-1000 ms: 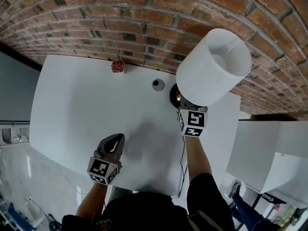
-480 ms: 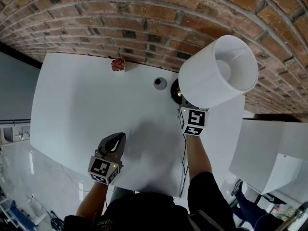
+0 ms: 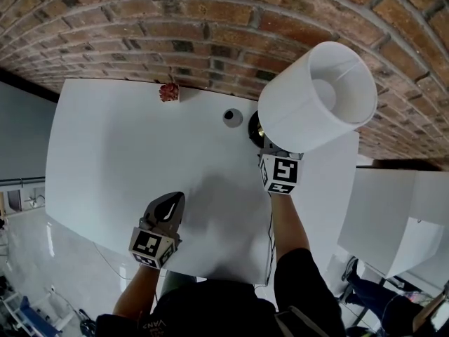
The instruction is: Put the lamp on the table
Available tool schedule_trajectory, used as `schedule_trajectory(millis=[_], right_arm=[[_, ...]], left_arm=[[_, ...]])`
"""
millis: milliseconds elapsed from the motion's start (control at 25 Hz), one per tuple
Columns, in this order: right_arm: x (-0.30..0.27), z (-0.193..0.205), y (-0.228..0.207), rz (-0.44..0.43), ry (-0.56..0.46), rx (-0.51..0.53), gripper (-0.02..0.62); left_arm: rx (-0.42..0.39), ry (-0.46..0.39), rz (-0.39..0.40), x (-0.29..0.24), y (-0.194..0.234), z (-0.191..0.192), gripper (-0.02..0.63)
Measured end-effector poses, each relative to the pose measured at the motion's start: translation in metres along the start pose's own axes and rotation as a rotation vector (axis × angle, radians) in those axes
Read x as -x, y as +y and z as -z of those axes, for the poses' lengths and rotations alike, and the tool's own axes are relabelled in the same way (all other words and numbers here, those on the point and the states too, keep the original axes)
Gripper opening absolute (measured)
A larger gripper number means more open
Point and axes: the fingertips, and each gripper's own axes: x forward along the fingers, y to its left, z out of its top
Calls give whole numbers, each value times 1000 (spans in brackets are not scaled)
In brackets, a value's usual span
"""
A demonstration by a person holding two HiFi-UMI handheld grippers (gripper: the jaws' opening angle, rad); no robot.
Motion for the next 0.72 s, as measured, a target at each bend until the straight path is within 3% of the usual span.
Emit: schedule_trajectory(millis=[240, 480, 720], right_arm=[[15, 10, 1, 25, 74, 13, 173], [60, 4, 3, 52, 104, 7, 179], [130, -26, 7, 132, 65, -37, 175]], left_arm=[[-5, -19, 36, 5, -8, -7, -2], [-14, -62, 85, 20, -15, -19, -2], [-20, -105, 148, 42, -28, -29, -2]])
